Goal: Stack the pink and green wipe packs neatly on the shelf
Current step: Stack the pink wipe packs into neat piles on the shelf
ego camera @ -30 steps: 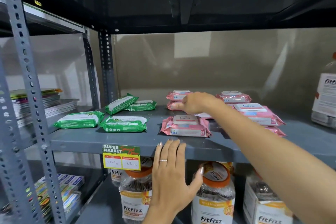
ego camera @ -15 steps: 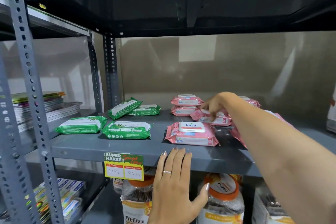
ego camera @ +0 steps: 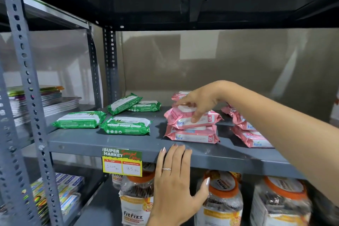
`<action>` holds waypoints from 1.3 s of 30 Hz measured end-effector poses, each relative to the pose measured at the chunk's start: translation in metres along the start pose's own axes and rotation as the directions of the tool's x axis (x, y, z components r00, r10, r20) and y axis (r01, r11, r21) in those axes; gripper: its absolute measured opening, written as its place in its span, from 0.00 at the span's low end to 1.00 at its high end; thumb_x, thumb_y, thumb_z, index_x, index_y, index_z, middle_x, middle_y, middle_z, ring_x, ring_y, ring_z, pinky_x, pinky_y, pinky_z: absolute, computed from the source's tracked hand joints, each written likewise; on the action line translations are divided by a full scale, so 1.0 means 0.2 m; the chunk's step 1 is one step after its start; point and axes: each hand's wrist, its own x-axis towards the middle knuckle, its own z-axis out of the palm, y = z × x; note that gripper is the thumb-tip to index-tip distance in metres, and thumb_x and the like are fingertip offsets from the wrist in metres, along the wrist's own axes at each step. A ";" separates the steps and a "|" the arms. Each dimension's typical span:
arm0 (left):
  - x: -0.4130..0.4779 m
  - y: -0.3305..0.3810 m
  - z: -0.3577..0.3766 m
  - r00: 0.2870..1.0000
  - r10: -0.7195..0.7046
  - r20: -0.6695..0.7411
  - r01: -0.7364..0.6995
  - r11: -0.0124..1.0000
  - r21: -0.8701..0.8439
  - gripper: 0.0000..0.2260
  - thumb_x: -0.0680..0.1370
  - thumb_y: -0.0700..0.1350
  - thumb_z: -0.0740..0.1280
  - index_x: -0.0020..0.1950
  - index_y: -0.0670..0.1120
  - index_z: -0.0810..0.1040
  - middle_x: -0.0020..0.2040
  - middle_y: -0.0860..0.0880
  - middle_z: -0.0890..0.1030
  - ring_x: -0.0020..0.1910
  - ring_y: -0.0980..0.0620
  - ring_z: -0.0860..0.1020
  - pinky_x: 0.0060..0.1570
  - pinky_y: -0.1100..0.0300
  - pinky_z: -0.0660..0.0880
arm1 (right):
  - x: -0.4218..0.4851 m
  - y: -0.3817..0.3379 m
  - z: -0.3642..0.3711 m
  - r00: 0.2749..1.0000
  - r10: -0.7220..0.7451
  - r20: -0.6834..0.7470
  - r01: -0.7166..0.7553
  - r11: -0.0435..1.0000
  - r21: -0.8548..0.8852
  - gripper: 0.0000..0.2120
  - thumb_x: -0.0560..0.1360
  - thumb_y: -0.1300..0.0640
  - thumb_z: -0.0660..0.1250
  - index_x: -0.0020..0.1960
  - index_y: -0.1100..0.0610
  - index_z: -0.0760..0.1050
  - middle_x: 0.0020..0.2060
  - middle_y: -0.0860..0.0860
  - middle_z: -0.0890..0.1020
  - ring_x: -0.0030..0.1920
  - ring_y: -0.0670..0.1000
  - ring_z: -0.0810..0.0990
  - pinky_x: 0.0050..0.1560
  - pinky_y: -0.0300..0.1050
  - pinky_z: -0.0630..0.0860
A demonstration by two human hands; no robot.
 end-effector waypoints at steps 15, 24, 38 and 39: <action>0.00 0.02 0.02 0.999 -0.030 -0.017 0.029 0.999 -0.019 0.31 0.73 0.61 0.65 0.69 0.43 0.69 0.66 0.45 0.75 0.67 0.45 0.71 0.74 0.46 0.56 | -0.10 0.11 0.04 0.979 0.090 -0.182 -0.025 0.942 0.336 0.27 0.75 0.36 0.56 0.69 0.46 0.70 0.69 0.46 0.71 0.69 0.50 0.69 0.66 0.46 0.63; 0.00 0.03 0.02 0.999 -0.043 -0.017 0.043 0.999 -0.020 0.30 0.73 0.61 0.66 0.68 0.43 0.69 0.65 0.45 0.75 0.67 0.44 0.71 0.73 0.45 0.57 | -0.09 0.09 0.06 0.975 -0.006 -0.221 0.083 0.937 0.339 0.20 0.74 0.41 0.65 0.64 0.44 0.75 0.49 0.37 0.76 0.52 0.46 0.75 0.60 0.47 0.72; 0.00 0.03 0.02 0.999 -0.051 -0.007 0.051 0.998 0.023 0.30 0.74 0.61 0.64 0.68 0.42 0.70 0.66 0.44 0.75 0.68 0.44 0.71 0.73 0.44 0.58 | -0.05 0.05 0.11 0.953 0.035 -0.301 0.025 0.980 0.195 0.27 0.71 0.37 0.66 0.67 0.44 0.72 0.69 0.46 0.72 0.65 0.52 0.73 0.66 0.50 0.68; 0.00 0.03 0.02 0.999 -0.055 -0.003 0.055 0.998 0.026 0.29 0.74 0.61 0.64 0.67 0.42 0.71 0.66 0.44 0.75 0.68 0.44 0.71 0.73 0.44 0.58 | -0.05 0.05 0.12 0.955 0.030 -0.296 0.032 0.979 0.200 0.27 0.71 0.37 0.66 0.68 0.45 0.71 0.70 0.46 0.71 0.65 0.53 0.73 0.67 0.52 0.68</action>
